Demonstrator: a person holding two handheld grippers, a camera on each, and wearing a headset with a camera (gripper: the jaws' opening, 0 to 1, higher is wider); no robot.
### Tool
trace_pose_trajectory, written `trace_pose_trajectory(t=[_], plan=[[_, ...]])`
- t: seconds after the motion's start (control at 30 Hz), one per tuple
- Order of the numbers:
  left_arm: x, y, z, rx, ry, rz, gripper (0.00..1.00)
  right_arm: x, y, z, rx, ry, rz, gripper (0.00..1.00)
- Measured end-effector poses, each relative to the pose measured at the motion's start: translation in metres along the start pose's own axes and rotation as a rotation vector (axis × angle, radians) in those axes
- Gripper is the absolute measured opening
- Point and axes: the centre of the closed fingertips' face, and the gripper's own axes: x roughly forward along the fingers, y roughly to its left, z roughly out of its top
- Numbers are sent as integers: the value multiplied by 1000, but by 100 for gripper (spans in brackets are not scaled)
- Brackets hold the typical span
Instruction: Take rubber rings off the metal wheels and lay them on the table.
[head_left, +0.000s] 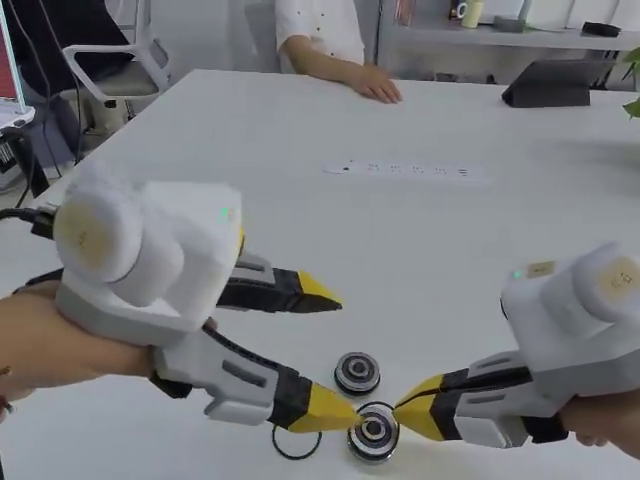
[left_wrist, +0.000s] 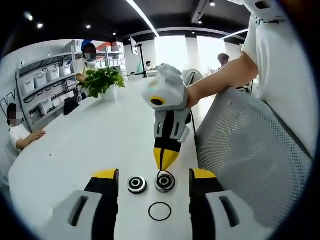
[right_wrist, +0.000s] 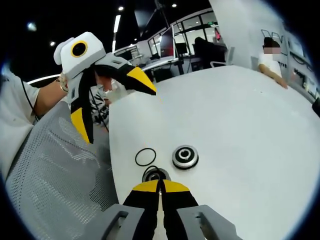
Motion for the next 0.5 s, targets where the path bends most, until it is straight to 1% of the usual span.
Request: trace_pose_trajectory(t=[0.13,0.23,0.37,0.5], plan=[[-17,5,-1,2,7,44,59,-2,0,1,10,-6,0,0],[-26,8,-1,-12,-7,78,64,-2,0,2,12,-10,1,0],[-35,4,-4,-26,-10,95,64,-3,-1,4,17,-19,3,0],[-42,1,-11,-46,-6,118,65,-5,-2,7,23,-34,0,0]])
